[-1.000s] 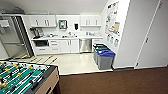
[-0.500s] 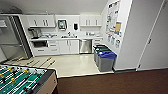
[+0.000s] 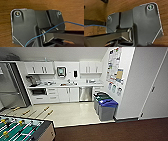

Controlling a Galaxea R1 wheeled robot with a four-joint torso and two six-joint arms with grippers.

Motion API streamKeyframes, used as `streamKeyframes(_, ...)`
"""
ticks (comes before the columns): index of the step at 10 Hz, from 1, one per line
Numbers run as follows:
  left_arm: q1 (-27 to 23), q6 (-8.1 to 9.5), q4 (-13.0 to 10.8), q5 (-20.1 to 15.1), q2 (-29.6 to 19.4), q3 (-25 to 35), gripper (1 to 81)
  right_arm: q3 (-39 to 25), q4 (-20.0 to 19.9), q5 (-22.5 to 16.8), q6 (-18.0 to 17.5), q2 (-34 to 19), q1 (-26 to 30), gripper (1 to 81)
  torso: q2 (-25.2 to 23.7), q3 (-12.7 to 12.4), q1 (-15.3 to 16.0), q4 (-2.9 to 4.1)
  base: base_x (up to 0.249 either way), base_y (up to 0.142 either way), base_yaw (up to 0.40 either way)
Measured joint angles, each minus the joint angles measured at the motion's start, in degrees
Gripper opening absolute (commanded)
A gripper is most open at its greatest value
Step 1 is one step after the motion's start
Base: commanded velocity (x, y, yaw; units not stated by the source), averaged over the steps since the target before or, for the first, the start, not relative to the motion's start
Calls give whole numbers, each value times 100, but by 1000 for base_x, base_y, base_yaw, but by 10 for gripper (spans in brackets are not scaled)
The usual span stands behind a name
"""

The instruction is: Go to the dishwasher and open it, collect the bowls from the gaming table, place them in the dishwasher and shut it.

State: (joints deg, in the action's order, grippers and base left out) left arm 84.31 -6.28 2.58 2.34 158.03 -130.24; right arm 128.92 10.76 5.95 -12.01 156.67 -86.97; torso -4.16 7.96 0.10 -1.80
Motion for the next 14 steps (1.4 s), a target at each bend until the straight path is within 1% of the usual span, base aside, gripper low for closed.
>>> streamKeyframes(14, 4, 2, 2, 7, -15, -2, 811, 20, -2, 6, 0, -2, 50, 811, 0, 0, 0, 0, 191, 0, 0)
